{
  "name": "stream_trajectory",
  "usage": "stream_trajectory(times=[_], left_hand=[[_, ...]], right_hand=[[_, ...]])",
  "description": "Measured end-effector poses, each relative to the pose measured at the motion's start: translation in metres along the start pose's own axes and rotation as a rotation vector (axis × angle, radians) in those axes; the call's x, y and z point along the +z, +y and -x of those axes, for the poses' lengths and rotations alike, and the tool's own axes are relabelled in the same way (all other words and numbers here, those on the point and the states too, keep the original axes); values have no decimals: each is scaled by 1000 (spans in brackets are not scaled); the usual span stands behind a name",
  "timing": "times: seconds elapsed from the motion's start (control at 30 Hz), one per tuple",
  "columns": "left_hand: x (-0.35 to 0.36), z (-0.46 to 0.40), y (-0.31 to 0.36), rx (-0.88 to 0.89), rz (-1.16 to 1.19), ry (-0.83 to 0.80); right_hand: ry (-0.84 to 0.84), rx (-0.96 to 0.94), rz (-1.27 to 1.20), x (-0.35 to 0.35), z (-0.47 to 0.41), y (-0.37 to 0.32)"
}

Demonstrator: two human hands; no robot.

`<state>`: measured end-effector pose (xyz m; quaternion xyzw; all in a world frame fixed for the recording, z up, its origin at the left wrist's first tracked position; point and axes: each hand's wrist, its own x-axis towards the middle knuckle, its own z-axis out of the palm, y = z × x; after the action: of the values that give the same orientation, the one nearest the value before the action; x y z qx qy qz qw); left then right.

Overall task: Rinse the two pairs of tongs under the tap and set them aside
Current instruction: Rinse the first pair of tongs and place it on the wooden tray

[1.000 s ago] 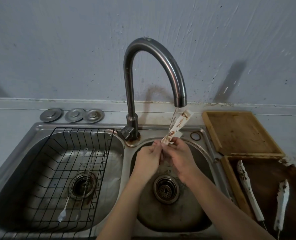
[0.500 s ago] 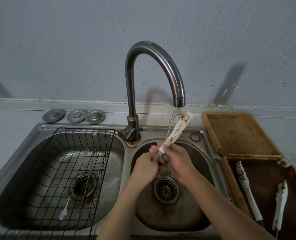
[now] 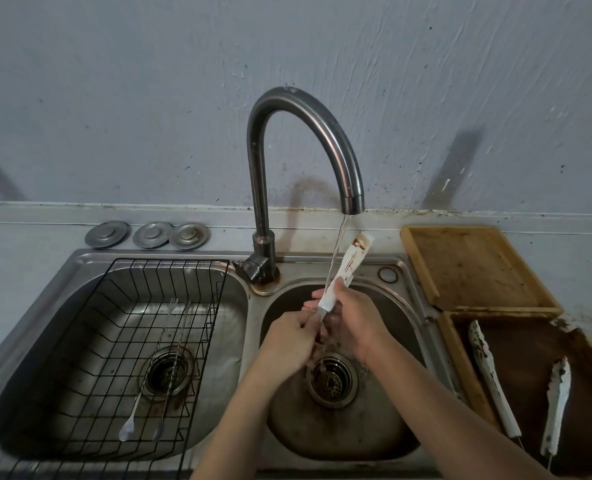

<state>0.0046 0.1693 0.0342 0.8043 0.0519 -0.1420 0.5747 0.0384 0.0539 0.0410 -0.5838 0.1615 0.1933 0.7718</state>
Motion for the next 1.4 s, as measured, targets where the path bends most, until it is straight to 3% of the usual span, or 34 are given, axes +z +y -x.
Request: stream_trajectory(times=[0.2, 0.43, 0.6, 0.7, 0.8, 0.87, 0.97, 1.1, 1.4], left_hand=[[-3, 5, -2, -26, 23, -3], [4, 7, 0, -19, -80, -50], [0, 4, -1, -27, -28, -11], [-2, 7, 1, -7, -44, -89], [-16, 12, 0, -10, -18, -142], [-29, 9, -2, -17, 70, -8], [-33, -2, 1, -54, 394, 123], [-3, -13, 6, -105, 781, -10], [23, -21, 1, -283, 924, 104]], right_hand=[[-133, -22, -80, -3, -1, 4], [142, 60, -219, -3, -8, 3], [-106, -54, -150, -1, 1, 9], [-162, -96, -84, 1, 6, 8], [-19, -182, 151, -5, 6, -3], [78, -233, 356, -14, 4, -11], [45, -247, 550, -18, 7, -15], [-19, -250, 778, -12, 11, -8], [7, -273, 1115, -33, 18, -5]])
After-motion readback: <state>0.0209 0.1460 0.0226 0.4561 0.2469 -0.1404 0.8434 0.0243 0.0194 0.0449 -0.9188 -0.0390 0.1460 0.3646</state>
